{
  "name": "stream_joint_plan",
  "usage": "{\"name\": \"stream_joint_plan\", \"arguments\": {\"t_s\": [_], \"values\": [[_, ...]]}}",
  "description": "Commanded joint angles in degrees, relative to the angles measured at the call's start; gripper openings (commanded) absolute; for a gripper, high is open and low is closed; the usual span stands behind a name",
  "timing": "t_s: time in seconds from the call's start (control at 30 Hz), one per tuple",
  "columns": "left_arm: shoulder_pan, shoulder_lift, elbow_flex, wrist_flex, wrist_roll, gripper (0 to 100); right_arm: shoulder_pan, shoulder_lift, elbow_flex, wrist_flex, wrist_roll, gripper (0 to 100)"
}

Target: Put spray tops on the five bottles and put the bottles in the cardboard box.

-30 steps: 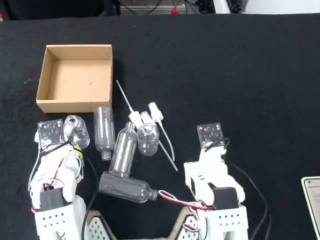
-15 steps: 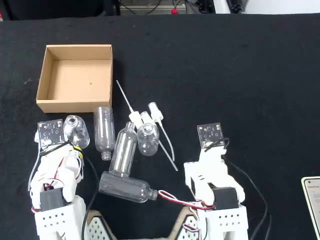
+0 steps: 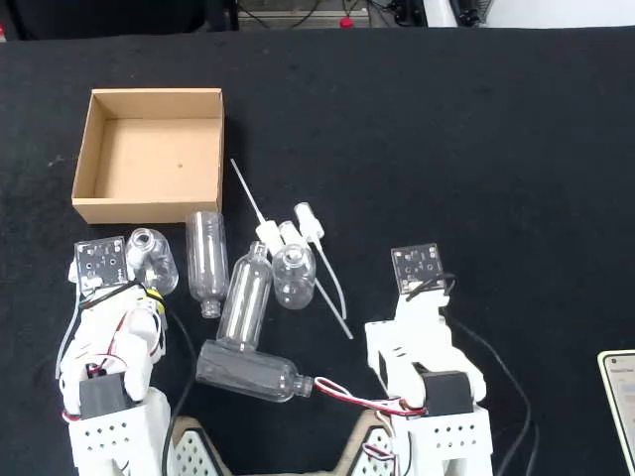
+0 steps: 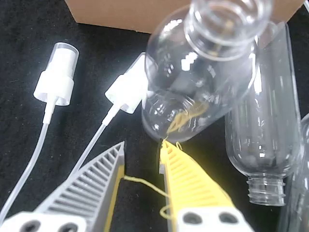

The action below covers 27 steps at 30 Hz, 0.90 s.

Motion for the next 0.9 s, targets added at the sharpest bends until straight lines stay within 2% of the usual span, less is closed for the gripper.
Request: {"name": "stream_joint_plan", "arguments": {"t_s": [0.0, 0.43, 0.63, 0.8, 0.87], "values": [[0.5, 0.0, 0.5, 0.0, -0.2, 12, 0.0, -5.6, -0.4, 0.4, 0.3, 1.5], [-0.1, 0.0, 0.5, 0.1, -0.5, 12, -0.3, -5.6, -0.4, 0.4, 0.0, 1.5], [-6.5, -0.2, -2.2, 2.5, -1.1, 12, -0.3, -5.6, -0.4, 0.4, 0.3, 1.5], [-12.2, -0.2, -10.0, 2.6, -11.3, 12, -0.3, -5.6, -0.4, 0.4, 0.3, 1.5], [-13.9, -0.2, -13.6, 2.9, -13.2, 12, -0.1, -5.6, -0.4, 0.4, 0.3, 1.5]]}}
